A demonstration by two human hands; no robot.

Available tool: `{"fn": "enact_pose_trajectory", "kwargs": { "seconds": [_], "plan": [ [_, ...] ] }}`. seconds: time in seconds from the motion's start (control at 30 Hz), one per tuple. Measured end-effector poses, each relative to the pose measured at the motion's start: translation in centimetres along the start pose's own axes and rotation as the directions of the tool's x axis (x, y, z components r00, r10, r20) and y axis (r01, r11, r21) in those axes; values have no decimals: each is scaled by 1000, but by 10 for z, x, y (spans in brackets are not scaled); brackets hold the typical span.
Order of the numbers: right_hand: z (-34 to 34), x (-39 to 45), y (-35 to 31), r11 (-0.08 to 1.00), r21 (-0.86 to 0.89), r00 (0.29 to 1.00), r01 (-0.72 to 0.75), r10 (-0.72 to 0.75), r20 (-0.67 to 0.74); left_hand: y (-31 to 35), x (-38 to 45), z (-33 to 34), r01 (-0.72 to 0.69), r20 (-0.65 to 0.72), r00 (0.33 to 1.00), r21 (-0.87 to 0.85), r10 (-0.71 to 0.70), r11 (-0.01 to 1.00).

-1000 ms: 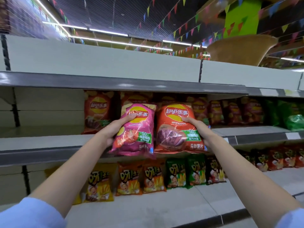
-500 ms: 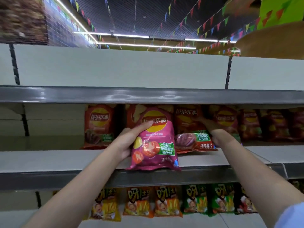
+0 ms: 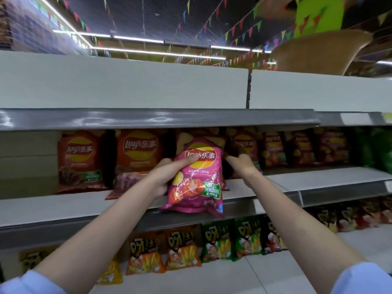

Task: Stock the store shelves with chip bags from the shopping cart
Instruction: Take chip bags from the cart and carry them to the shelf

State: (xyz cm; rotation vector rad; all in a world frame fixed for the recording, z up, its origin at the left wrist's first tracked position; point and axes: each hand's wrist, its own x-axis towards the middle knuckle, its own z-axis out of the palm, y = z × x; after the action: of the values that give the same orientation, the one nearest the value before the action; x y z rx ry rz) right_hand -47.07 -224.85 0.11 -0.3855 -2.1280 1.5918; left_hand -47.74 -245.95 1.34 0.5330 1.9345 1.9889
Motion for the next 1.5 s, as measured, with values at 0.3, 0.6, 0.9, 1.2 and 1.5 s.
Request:
{"fn": "enact_pose_trajectory", "kwargs": {
  "seconds": [0.3,0.6,0.9,1.2,1.5],
  "plan": [
    [-77,-1,18,981,186,970,56,-98,223,-11,39,90,-10,-57,998,-59,7,998],
    [-165,35,34,995,72,843,68,-96,530,-10,74,184,1,-104,995,-35,-5,999],
    [-244,98,62,1000,9,849,-29,20,528,-17,126,263,89,-72,993,-45,-93,995],
    [-258,165,75,982,190,908,12,-90,410,-19,173,296,2,-193,981,98,17,995],
    [-256,188,78,989,136,923,-50,-6,385,-12,203,306,72,-277,961,171,-22,983]
  ]
}}
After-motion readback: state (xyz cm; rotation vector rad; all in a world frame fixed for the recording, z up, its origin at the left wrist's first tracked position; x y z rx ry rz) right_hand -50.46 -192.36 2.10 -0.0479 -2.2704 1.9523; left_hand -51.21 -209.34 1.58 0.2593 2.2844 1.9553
